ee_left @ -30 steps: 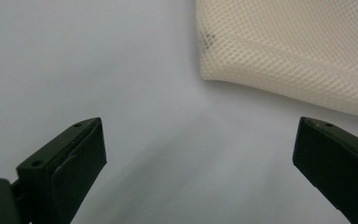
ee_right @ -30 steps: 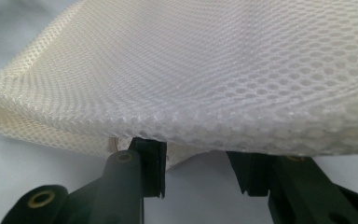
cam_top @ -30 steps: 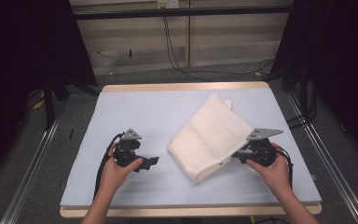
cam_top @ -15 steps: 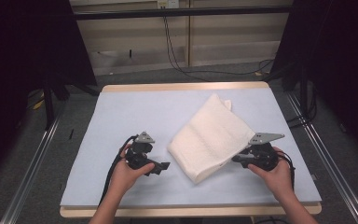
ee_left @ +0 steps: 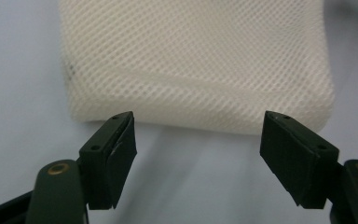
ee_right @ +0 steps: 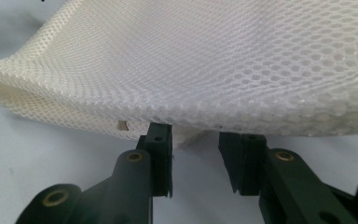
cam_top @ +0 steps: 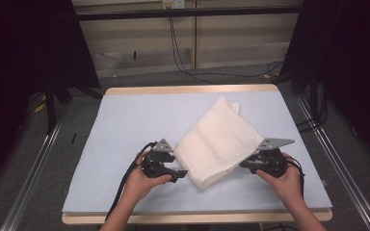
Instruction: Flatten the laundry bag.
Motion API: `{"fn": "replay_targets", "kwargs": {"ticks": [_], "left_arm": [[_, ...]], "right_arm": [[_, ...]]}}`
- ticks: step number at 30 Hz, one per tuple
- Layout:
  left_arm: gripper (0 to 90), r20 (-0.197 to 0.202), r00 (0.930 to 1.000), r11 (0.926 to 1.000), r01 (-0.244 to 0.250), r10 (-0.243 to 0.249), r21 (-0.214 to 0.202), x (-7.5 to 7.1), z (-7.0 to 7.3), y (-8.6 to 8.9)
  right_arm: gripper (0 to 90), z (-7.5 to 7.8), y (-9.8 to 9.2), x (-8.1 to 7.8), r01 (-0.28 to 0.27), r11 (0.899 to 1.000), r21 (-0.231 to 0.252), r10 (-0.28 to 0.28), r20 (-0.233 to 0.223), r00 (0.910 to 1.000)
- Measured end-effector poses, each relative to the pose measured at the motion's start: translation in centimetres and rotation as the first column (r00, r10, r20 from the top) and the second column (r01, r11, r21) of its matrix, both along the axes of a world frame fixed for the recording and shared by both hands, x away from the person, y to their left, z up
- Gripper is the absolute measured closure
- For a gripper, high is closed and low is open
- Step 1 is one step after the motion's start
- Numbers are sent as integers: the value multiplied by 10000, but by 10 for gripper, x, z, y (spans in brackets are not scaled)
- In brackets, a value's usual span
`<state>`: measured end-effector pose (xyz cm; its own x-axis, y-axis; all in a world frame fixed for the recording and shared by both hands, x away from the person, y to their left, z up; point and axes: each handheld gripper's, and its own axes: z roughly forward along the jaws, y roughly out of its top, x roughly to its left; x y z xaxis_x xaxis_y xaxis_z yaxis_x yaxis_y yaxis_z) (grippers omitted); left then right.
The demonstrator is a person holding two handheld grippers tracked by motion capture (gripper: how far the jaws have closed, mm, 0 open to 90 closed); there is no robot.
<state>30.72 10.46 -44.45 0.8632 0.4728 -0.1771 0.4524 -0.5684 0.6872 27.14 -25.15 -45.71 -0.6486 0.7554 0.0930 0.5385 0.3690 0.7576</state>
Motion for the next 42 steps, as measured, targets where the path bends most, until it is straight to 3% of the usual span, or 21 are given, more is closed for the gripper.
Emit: {"fn": "replay_targets", "kwargs": {"ticks": [7, 11, 13, 14, 17, 18, 20, 24, 25, 27, 28, 29, 30, 31, 32, 35, 37, 38, 40, 42], "left_arm": [[229, 37, 9961, 9958, 877, -878, 265, -4, 1, -21], [220, 165, 9952, 9940, 956, -966, 539, -5, 2, -32], [220, 113, 9965, 9961, 818, -822, 338, -6, 2, -36], [217, 174, 9947, 9933, 998, -1009, 577, -5, 3, -36], [180, 35, 9938, 9923, 1109, -1113, 557, -8, 3, -40], [180, 178, 9896, 9864, 1411, -1431, 838, -7, 4, -39], [173, 26, 9916, 9897, 1293, -1297, 618, -10, 3, -42], [132, -72, 9888, 9859, 1490, -1489, 759, -13, 1, -48], [124, 3, 9862, 9819, 1649, -1657, 930, -12, 2, -50], [120, -53, 9861, 9820, 1657, -1659, 911, -13, 0, -52], [120, -15, 9891, 9855, 1466, -1470, 860, -15, -1, -55], [123, 85, 9873, 9806, 1563, -1584, 1187, -14, -2, -56], [186, 219, 9865, 9790, 1584, -1624, 1284, -14, -3, -57], [186, 313, 9881, 9807, 1456, -1509, 1305, -15, -4, -59], [225, 309, 9864, 9772, 1555, -1615, 1446, -14, -4, -58], [437, 292, 9880, 9778, 1458, -1519, 1507, -12, -2, -57], [596, -98, 9879, 9809, 1547, -1546, 1181, -9, 1, -53], [663, -107, 9877, 9807, 1561, -1560, 1173, -8, 2, -51], [730, -163, 9904, 9837, 1384, -1374, 1149, -6, 5, -48], [768, -567, 9906, 9864, 1299, -1247, 1004, -2, 9, -44]], "right_arm": [[653, 0, 1, 0, 3, 10000, 22, -3, -10, 10000], [653, 0, 1, 0, 9, 10000, 54, -9, -12, 10000], [659, -1, 1, 1, 40, 10000, 48, -40, -61, 10000], [663, -1, 1, 1, 27, 10000, 66, -27, -73, 10000], [672, 0, 1, 2, 70, 9999, 134, -68, -122, 9999], [672, 0, 1, 2, 70, 9999, 134, -68, -122, 9999], [673, 0, 1, 1, 67, 9999, 114, -66, -101, 9999], [683, 0, 1, 1, 86, 9999, 128, -85, -71, 9999], [700, 1, 2, 1, 126, 9998, 155, -125, -65, 9999], [713, 1, 1, 1, 173, 9997, 173, -172, -58, 9998], [730, 1, 1, 1, 218, 9994, 274, -215, -108, 9997], [739, 1, 1, 1, 203, 9994, 291, -200, -92, 9998], [753, 1, 0, 2, 211, 9991, 354, -211, -24, 9998], [753, 1, 0, 2, 211, 9991, 354, -211, -24, 9998], [753, 1, 0, 2, 192, 9991, 384, -190, -50, 9998], [752, 1, -1, 2, 196, 9990, 400, -194, -51, 9998], [747, 1, -1, 2, 196, 9988, 440, -195, -41, 9998], [742, 1, -2, 2, 170, 9990, 421, -169, -11, 9999], [732, 1, -2, 2, 178, 9990, 419, -177, -43, 9998], [724, 1, -2, 2, 170, 9992, 354, -169, -39, 9998]]}}
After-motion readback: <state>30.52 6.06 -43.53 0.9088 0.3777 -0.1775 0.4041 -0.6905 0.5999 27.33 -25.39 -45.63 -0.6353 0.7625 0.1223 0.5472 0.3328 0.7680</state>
